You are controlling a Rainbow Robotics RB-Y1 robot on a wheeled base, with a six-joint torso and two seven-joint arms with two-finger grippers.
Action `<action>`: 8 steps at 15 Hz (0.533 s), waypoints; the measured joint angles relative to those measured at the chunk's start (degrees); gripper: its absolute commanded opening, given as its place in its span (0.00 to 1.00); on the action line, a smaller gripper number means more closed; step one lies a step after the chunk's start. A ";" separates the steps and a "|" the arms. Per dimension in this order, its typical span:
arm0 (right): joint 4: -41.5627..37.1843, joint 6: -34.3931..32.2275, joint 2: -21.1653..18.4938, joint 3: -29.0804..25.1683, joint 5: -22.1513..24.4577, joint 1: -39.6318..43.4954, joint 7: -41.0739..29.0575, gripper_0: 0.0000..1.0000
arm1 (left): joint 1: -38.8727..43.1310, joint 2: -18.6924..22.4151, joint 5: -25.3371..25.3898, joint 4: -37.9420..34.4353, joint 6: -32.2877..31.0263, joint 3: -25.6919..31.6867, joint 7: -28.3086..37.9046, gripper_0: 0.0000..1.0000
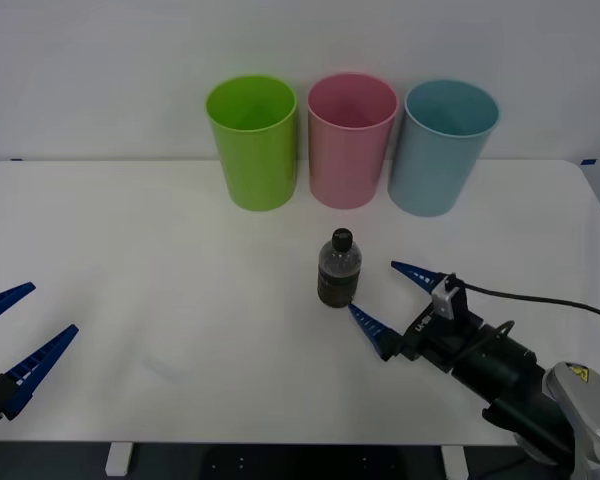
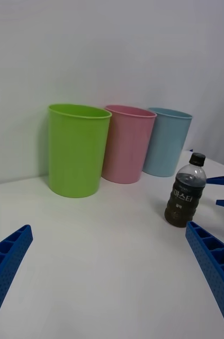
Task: Grasp the object on the table and drop it into the matching bin: aluminum can to the light blue bin, PET bottle to the pink bin.
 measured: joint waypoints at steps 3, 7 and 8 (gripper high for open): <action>3.91 0.27 1.54 0.49 1.18 -3.42 0.75 1.00 | 0.00 0.00 0.00 0.00 0.00 0.00 0.00 1.00; 9.10 1.29 3.62 0.53 2.34 -7.92 1.63 1.00 | 0.00 0.00 0.00 0.00 0.00 0.00 0.00 1.00; 10.69 1.47 4.04 0.51 2.53 -9.26 1.93 1.00 | 0.00 0.00 0.00 0.00 0.00 0.00 0.00 1.00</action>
